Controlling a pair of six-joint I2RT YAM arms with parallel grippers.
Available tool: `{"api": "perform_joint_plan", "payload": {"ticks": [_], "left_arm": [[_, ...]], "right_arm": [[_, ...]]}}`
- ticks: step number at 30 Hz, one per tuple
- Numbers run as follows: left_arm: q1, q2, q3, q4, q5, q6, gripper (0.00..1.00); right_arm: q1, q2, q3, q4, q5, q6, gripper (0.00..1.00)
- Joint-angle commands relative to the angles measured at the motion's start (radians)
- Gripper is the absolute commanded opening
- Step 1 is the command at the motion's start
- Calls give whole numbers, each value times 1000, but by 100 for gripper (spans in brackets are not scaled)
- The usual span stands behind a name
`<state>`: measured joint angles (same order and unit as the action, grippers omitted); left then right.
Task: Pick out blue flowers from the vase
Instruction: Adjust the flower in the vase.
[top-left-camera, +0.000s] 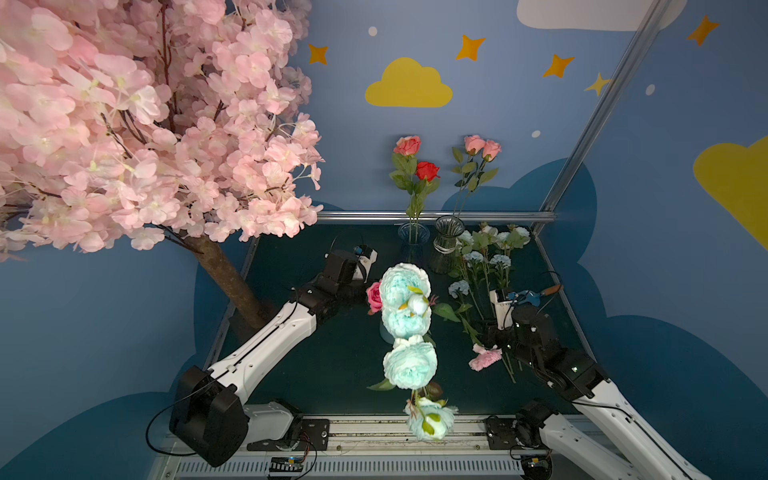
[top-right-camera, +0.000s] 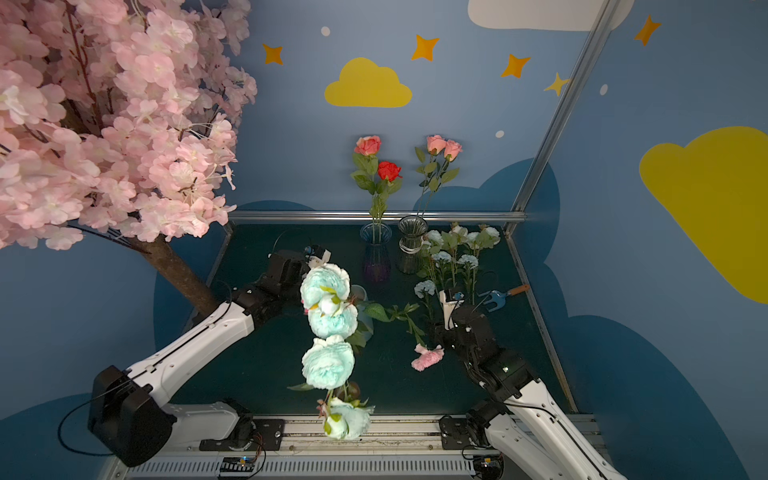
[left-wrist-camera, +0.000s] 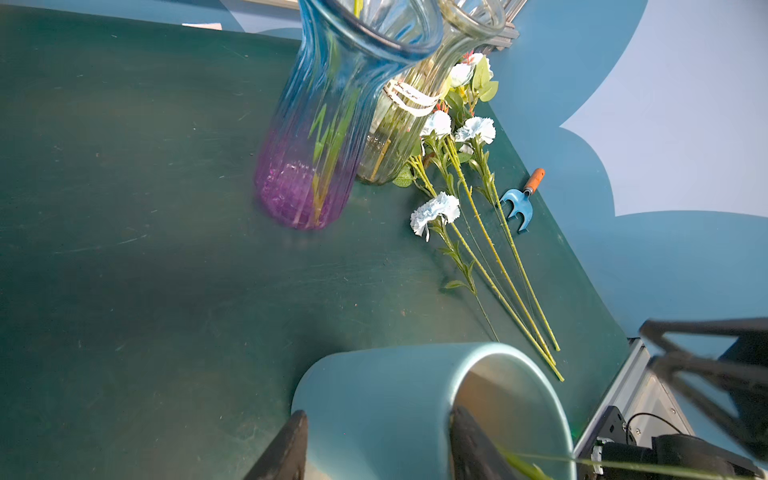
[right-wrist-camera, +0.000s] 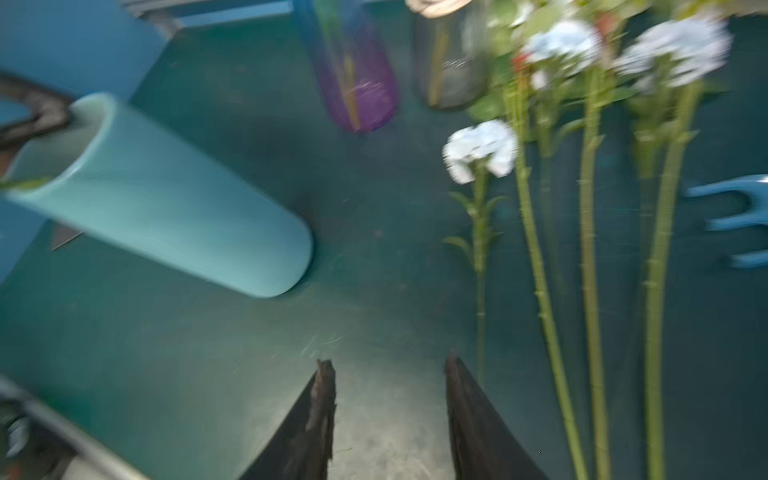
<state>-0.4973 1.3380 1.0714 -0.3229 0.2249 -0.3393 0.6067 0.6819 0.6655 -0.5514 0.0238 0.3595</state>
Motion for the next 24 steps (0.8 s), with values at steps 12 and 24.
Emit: {"api": "perform_joint_plan", "payload": {"ticks": [12, 24], "left_arm": [[5, 24, 11, -16, 2, 20, 52], [5, -117, -4, 62, 56, -9, 56]], "right_arm": [[195, -55, -99, 245, -362, 64, 31], [218, 121, -32, 570, -327, 83, 25]]}}
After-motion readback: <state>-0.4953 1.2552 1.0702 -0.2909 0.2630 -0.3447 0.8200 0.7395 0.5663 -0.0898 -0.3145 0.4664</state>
